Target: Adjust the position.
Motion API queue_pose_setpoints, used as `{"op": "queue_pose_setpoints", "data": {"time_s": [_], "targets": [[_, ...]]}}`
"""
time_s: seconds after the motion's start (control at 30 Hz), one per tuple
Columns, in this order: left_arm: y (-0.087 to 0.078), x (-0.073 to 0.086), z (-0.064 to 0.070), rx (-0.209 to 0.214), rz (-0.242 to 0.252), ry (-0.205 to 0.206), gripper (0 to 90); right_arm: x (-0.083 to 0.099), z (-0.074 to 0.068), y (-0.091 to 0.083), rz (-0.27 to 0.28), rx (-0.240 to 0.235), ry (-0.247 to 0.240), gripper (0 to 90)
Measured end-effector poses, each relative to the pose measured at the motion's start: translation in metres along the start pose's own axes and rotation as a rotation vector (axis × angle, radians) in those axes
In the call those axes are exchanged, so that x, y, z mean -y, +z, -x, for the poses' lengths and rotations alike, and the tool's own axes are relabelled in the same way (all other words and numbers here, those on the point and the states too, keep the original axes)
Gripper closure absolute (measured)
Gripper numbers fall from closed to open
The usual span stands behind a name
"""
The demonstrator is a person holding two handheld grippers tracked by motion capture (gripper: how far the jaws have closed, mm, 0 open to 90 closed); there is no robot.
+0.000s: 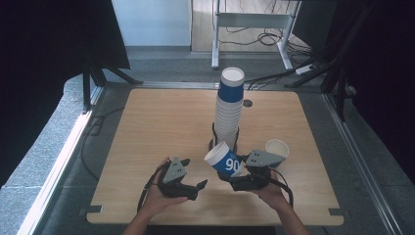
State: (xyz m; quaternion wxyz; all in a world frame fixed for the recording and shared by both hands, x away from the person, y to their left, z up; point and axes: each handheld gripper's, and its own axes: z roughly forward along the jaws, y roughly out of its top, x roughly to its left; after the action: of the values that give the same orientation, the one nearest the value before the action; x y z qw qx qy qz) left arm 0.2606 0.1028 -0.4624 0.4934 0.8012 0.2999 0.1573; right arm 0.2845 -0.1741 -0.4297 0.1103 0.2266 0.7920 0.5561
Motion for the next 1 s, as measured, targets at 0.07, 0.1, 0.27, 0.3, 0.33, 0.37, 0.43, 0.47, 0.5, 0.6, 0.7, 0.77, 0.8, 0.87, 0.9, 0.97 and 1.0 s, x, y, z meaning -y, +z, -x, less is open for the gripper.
{"op": "queue_pose_setpoints", "data": {"time_s": [0.07,0.1,0.27,0.3,0.33,0.37,0.43,0.47,0.5,0.6,0.7,0.77,0.8,0.87,0.9,0.97,1.0], "targets": [[0.0,0.0,-0.001,0.014,0.009,-0.023,9.1,0.005,-0.001,0.001,0.025,0.01,0.006,26.6],[-0.001,0.0,-0.002,0.016,0.011,-0.032,9.1,0.008,-0.002,0.002,0.037,0.012,0.011,26.7],[-0.001,0.002,-0.003,0.043,0.024,-0.077,9.0,0.019,-0.003,0.004,0.078,0.02,0.025,26.7],[-0.001,0.003,-0.003,0.062,0.031,-0.097,9.0,0.021,-0.003,0.004,0.09,0.022,0.027,26.6],[0.0,0.003,-0.003,0.078,0.038,-0.112,9.0,0.024,-0.003,0.004,0.106,0.02,0.033,26.6],[0.0,0.003,-0.004,0.098,0.048,-0.134,8.9,0.025,-0.003,0.004,0.116,0.017,0.038,26.6],[0.001,0.004,-0.005,0.139,0.068,-0.177,9.0,0.03,-0.004,0.005,0.139,0.026,0.041,26.6],[0.001,0.004,-0.005,0.158,0.079,-0.195,8.9,0.032,-0.004,0.005,0.151,0.029,0.046,26.7],[0.002,0.003,-0.005,0.175,0.087,-0.212,8.9,0.034,-0.005,0.005,0.164,0.028,0.048,26.6],[0.003,0.002,-0.005,0.209,0.112,-0.244,8.9,0.039,-0.006,0.007,0.178,0.037,0.042,26.7],[0.003,0.0,-0.007,0.245,0.14,-0.282,8.9,0.045,-0.009,0.01,0.191,0.042,0.033,26.7],[0.004,-0.001,-0.008,0.268,0.156,-0.311,8.9,0.047,-0.01,0.011,0.2,0.048,0.029,26.7],[0.004,-0.001,-0.008,0.276,0.162,-0.323,8.9,0.048,-0.01,0.012,0.205,0.047,0.03,26.7],[0.006,-0.003,-0.008,0.284,0.163,-0.335,8.9,0.049,-0.011,0.013,0.218,0.047,0.03,26.7],[0.007,-0.003,-0.008,0.289,0.162,-0.339,8.9,0.05,-0.012,0.014,0.221,0.045,0.029,26.7],[0.008,-0.004,-0.007,0.305,0.163,-0.35,8.9,0.051,-0.014,0.016,0.22,0.048,0.021,26.8],[0.008,-0.004,-0.007,0.311,0.167,-0.36,8.9,0.051,-0.014,0.017,0.216,0.046,0.019,26.7]]}}
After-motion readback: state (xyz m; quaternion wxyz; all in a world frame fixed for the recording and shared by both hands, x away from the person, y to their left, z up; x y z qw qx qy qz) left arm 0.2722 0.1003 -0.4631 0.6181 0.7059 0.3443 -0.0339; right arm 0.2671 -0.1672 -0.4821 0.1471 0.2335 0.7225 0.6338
